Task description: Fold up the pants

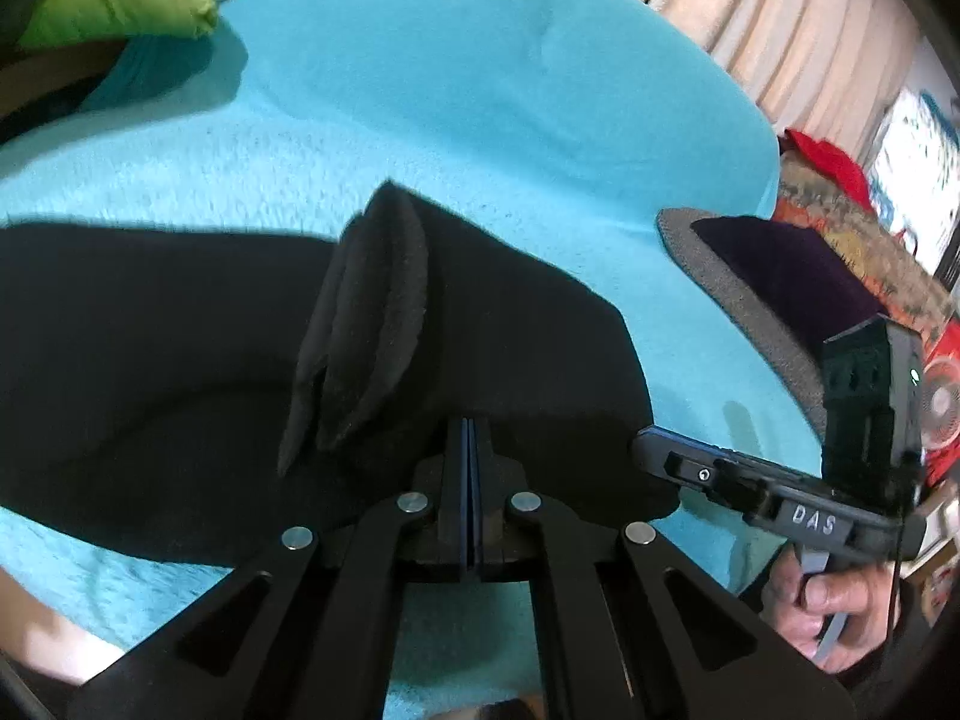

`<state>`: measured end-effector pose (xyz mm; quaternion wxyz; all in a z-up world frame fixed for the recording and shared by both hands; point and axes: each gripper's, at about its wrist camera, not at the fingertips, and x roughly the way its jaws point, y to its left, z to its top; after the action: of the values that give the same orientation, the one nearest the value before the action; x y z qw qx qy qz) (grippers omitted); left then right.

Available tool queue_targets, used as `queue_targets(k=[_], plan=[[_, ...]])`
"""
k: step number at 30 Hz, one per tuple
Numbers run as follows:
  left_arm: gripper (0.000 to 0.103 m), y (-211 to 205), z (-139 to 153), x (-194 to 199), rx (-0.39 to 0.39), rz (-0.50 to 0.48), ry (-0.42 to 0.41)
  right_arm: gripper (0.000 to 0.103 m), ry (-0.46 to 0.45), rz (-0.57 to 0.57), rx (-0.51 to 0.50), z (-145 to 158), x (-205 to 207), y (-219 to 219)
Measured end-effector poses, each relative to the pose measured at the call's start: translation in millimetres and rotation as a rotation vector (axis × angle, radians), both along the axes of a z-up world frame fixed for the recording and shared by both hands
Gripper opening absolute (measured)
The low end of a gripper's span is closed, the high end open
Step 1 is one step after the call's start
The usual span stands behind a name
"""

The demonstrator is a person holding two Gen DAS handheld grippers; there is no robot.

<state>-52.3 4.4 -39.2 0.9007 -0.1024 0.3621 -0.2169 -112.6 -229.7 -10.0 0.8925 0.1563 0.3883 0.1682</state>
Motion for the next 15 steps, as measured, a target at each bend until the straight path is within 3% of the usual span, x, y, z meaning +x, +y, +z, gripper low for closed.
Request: queue_targets(k=[4, 7, 10, 11, 13, 14, 15], plan=[[0.001, -23, 23, 26, 0.069, -0.038, -0.083, 0.010, 0.077, 0.048, 0.039, 9, 19, -7], [0.001, -25, 15, 64, 0.122, 0.012, -0.026, 0.012, 0.004, -0.019, 0.001, 43, 31, -15], [0.001, -10, 4, 76, 0.072, 0.071, 0.020, 0.012, -0.061, -0.008, -0.036, 59, 52, -9], [0.001, -7, 3, 77, 0.051, 0.080, 0.024, 0.013, -0.058, 0.005, -0.113, 51, 63, 0], [0.001, -8, 1, 76, 0.057, 0.076, 0.018, 0.013, 0.069, 0.051, -0.201, 5, 86, 12], [0.001, -7, 0, 76, 0.055, 0.076, 0.018, 0.010, -0.002, 0.045, -0.185, 4, 80, 10], [0.001, -4, -3, 74, 0.033, 0.080, 0.028, 0.010, -0.013, 0.062, -0.199, 5, 77, 10]])
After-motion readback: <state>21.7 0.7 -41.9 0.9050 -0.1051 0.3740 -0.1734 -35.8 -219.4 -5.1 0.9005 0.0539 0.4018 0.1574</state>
